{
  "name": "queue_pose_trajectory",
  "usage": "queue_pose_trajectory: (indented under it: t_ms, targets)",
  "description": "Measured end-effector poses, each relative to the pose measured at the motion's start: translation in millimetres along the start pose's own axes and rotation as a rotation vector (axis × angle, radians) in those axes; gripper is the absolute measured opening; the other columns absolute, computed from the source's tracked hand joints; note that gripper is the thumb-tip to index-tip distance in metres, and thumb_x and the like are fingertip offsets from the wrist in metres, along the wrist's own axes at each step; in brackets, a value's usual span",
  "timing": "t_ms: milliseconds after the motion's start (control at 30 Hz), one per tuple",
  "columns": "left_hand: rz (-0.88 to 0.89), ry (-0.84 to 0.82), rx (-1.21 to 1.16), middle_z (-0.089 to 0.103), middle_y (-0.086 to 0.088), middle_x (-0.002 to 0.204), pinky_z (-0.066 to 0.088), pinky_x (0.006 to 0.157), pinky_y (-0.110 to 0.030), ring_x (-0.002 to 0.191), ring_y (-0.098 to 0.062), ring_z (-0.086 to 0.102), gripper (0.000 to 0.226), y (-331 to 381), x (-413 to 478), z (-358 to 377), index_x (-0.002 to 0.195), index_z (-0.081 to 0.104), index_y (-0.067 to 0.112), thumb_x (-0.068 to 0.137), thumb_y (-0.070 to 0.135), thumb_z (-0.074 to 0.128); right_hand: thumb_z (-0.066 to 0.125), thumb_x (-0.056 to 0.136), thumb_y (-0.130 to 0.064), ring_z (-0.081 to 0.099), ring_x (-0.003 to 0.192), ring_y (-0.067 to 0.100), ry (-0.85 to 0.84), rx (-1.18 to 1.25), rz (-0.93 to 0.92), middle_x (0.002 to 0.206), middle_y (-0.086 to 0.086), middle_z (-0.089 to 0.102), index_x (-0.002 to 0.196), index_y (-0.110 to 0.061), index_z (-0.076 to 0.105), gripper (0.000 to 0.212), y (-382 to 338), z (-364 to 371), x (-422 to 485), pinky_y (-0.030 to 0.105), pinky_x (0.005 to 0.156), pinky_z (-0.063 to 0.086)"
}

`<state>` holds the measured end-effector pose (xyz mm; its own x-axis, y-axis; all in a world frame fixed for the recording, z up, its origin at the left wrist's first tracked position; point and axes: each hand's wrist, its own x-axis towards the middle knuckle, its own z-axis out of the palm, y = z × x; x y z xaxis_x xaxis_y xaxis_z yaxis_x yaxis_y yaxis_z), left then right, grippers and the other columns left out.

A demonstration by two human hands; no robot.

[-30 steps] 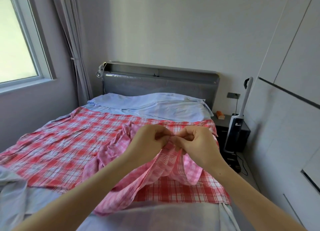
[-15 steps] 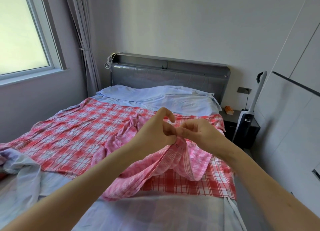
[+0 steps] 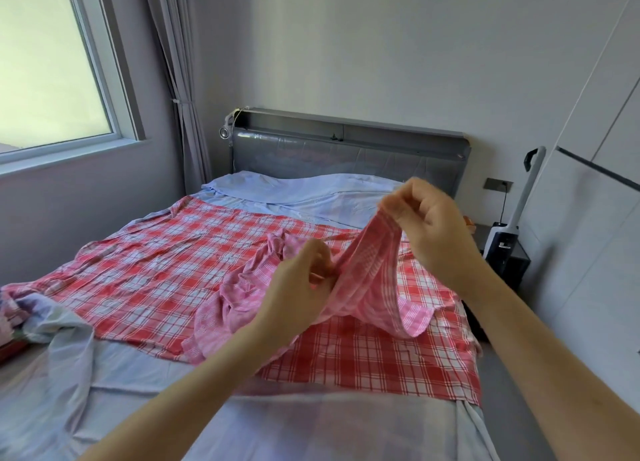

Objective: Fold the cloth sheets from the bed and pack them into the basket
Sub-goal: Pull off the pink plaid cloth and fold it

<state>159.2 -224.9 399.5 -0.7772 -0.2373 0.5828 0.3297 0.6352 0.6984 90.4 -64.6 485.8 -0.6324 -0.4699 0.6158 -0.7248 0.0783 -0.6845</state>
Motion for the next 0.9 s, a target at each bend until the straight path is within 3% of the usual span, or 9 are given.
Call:
queue_pose_trajectory:
  t_ms: [67,133,233,300,433,567,667,733,900]
  targets:
    - [0.026,0.136,0.022,0.063,0.011,0.075,0.054,0.062,-0.017,0.067,-0.004,0.063,0.033,-11.9,-4.1,4.0,0.084,0.048,0.02,0.079,-0.006,0.067,0.054,0.089,-0.031,0.046,0.061,0.036,0.042,0.009,-0.011,0.075,0.035,0.05,0.083,0.005,0.051,0.037,-9.1,-6.1,14.0,0.047,0.057,0.039]
    - [0.145,0.252,0.083,0.063,0.007,0.076,0.052,0.061,-0.019,0.07,-0.006,0.061,0.032,-17.6,-2.4,7.3,0.087,0.05,0.023,0.08,-0.004,0.065,0.055,0.093,-0.023,0.046,0.062,0.033,0.086,-0.001,-0.029,0.074,0.033,0.05,0.081,0.002,0.051,0.028,-18.7,-11.3,28.2,0.048,0.06,0.04]
    - [0.369,0.339,0.157,0.067,-0.004,0.081,0.052,0.065,-0.02,0.075,-0.007,0.059,0.021,-20.8,6.1,12.0,0.09,0.06,0.012,0.079,-0.005,0.062,0.054,0.095,-0.021,0.039,0.059,0.015,0.148,-0.042,-0.09,0.063,0.013,0.044,0.075,-0.008,0.049,0.024,-32.1,-17.5,48.9,0.032,0.056,0.039]
    - [0.408,0.334,0.129,0.069,-0.004,0.084,0.053,0.071,-0.019,0.079,-0.008,0.062,0.007,-19.2,10.8,14.1,0.087,0.068,0.003,0.083,0.001,0.063,0.054,0.096,-0.021,0.038,0.056,0.007,0.205,-0.023,-0.115,0.062,0.0,0.042,0.073,-0.011,0.046,0.025,-39.2,-20.2,60.1,0.019,0.053,0.036]
    - [0.317,0.304,0.15,0.068,-0.002,0.077,0.053,0.065,-0.023,0.07,-0.01,0.06,0.033,-13.5,15.6,19.7,0.082,0.07,0.002,0.084,0.034,0.062,0.053,0.096,-0.021,0.035,0.054,0.003,0.261,0.018,-0.115,0.06,-0.002,0.04,0.076,-0.008,0.047,0.026,-42.4,-19.8,71.6,0.015,0.052,0.034]
    - [0.167,0.345,0.216,0.06,0.001,0.063,0.049,0.051,-0.028,0.054,-0.012,0.053,0.032,-18.6,16.8,26.8,0.06,0.063,0.005,0.082,0.028,0.061,0.053,0.096,-0.022,0.038,0.057,0.008,0.275,0.021,-0.111,0.061,-0.002,0.04,0.077,-0.007,0.048,0.025,-36.9,-20.0,74.0,0.018,0.055,0.036]
    - [0.052,0.315,0.193,0.058,0.004,0.059,0.042,0.052,-0.011,0.05,-0.008,0.048,0.03,-28.7,10.7,26.7,0.056,0.063,0.006,0.077,0.023,0.076,0.054,0.095,-0.027,0.036,0.065,0.021,0.291,0.075,-0.092,0.064,0.001,0.039,0.075,-0.006,0.048,0.029,-30.7,-29.9,75.1,0.026,0.058,0.035]
    - [-0.026,0.274,0.187,0.058,0.004,0.057,0.038,0.052,-0.008,0.049,-0.006,0.046,0.028,-37.6,6.7,25.9,0.055,0.065,0.006,0.073,0.021,0.081,0.056,0.09,-0.031,0.037,0.065,0.021,0.321,0.135,-0.082,0.063,-0.001,0.041,0.068,-0.014,0.049,0.028,-26.0,-39.4,74.4,0.031,0.061,0.035]
    - [-0.278,0.103,0.046,0.064,-0.003,0.057,0.044,0.055,-0.027,0.052,-0.017,0.053,0.027,-44.9,6.5,14.8,0.061,0.071,0.009,0.069,0.034,0.079,0.062,0.088,-0.035,0.043,0.06,0.005,0.358,0.26,-0.064,0.058,-0.014,0.048,0.057,-0.029,0.057,0.032,-16.2,-72.3,64.0,0.024,0.063,0.04]
